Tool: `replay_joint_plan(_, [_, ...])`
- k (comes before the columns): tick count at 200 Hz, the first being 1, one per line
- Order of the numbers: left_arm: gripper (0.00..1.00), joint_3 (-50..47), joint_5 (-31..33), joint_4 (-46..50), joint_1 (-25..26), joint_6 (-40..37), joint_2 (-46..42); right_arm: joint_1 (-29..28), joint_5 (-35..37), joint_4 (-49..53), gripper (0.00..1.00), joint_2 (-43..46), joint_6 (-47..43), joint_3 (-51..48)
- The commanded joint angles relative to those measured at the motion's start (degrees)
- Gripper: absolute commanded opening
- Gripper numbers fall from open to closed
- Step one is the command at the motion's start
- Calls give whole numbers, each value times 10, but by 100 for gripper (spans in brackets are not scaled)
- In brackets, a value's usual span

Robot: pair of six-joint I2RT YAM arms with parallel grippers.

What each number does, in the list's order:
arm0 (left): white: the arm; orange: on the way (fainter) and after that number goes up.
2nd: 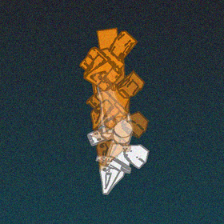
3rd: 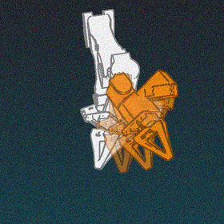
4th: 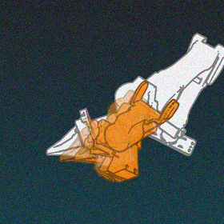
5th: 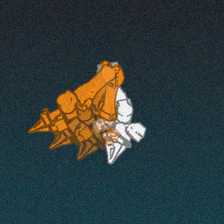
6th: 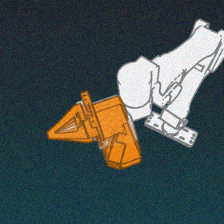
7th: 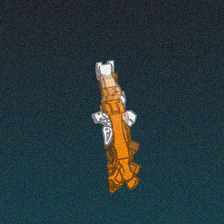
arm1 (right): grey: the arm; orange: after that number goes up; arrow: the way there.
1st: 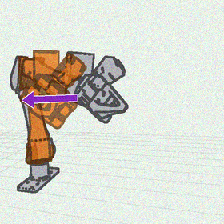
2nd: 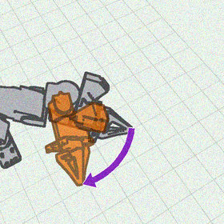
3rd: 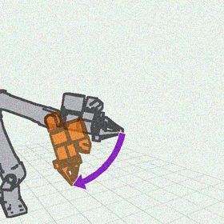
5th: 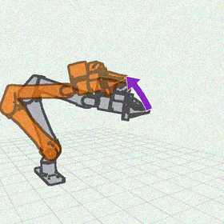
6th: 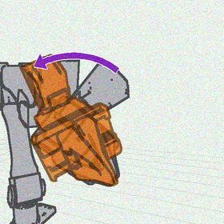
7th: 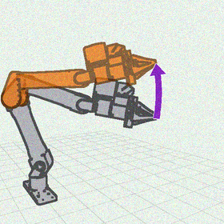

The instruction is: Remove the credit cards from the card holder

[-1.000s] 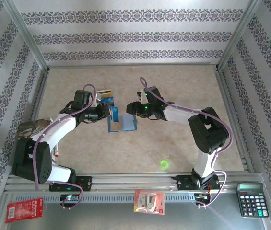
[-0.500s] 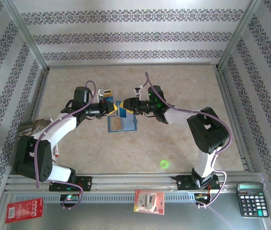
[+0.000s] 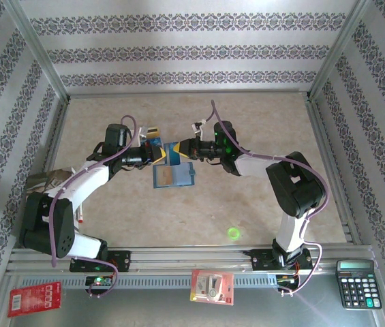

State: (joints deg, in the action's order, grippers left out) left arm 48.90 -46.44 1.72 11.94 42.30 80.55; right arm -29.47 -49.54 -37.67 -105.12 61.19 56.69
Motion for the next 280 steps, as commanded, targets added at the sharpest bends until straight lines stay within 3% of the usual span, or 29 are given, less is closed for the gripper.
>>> replay_joint_plan(1, [5,-32,42,-76,3,53,-30,0,14,-30,0,18,11,-15])
replay_joint_plan(38, [33,-85,70,-237,14,151,-51,-6,18,-71,0,18,50,-11])
replay_joint_plan(66, [42,-84,72,-274,25,176,-49,-8,16,-105,0,10,86,-7])
replay_joint_plan(103, [43,-90,72,-311,29,199,-36,-9,9,-148,0,-7,125,-4])
replay_joint_plan(160, [33,-88,53,-342,30,210,-14,-8,16,-168,0,-11,137,-11])
replay_joint_plan(214, [7,-88,49,-348,30,201,-13,-4,15,-162,0,-18,129,-15])
replay_joint_plan(226, [0,-87,51,-336,28,192,-16,6,17,-148,5,-15,108,-19])
replay_joint_plan(280, [0,-63,93,-198,16,96,-58,60,50,-27,23,11,10,-48])
